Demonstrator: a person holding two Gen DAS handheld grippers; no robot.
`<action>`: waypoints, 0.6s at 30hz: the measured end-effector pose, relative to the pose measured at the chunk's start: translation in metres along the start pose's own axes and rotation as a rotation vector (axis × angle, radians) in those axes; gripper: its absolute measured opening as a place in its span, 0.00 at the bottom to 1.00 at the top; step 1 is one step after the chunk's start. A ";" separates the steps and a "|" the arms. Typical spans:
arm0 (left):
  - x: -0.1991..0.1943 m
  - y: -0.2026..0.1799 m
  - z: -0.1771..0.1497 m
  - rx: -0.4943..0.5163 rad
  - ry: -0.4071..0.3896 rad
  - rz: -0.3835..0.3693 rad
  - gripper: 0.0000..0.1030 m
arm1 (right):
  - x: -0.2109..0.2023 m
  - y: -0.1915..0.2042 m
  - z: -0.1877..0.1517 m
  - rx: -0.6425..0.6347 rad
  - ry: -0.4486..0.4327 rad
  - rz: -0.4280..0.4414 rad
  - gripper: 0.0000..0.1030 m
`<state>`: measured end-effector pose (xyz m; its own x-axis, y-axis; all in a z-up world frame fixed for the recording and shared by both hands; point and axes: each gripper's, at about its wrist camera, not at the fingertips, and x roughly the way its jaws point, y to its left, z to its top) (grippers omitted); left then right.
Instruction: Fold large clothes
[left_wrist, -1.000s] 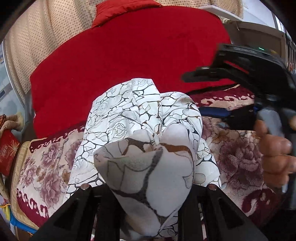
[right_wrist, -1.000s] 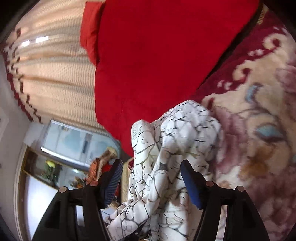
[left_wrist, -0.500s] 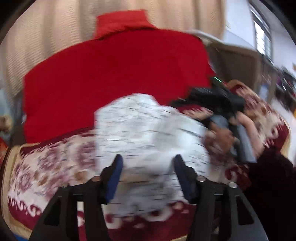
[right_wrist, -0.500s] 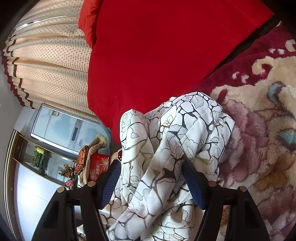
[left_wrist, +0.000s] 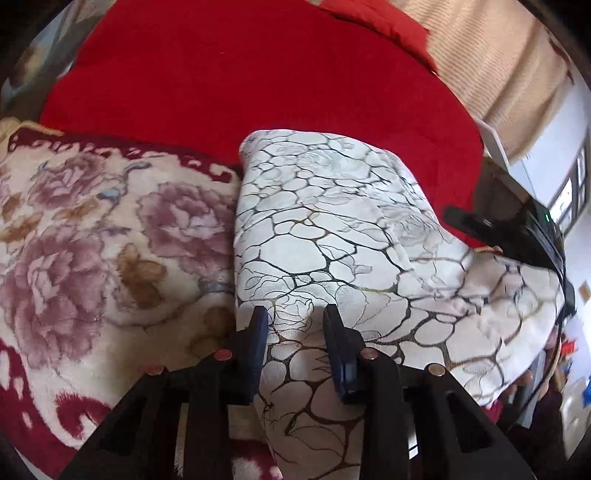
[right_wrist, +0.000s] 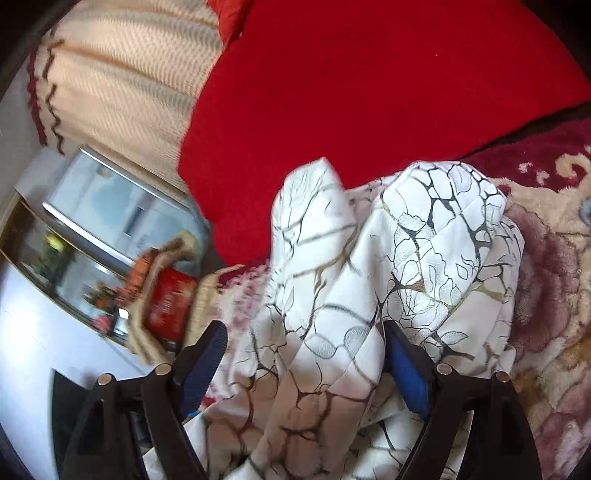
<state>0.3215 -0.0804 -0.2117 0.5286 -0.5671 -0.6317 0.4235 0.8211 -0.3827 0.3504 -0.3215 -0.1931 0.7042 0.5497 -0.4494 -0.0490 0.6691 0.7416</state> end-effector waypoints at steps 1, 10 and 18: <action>-0.001 0.000 -0.001 0.004 0.000 -0.009 0.29 | 0.004 0.002 -0.002 -0.012 -0.011 -0.020 0.84; 0.013 -0.040 -0.013 0.155 0.002 -0.064 0.29 | 0.001 0.030 -0.017 -0.299 -0.045 -0.238 0.21; 0.035 -0.097 -0.011 0.267 0.026 -0.116 0.29 | -0.024 0.014 -0.023 -0.312 -0.107 -0.335 0.16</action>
<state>0.2908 -0.1789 -0.2044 0.4482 -0.6512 -0.6124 0.6604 0.7029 -0.2642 0.3160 -0.3135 -0.1831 0.7859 0.2343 -0.5723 -0.0055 0.9281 0.3724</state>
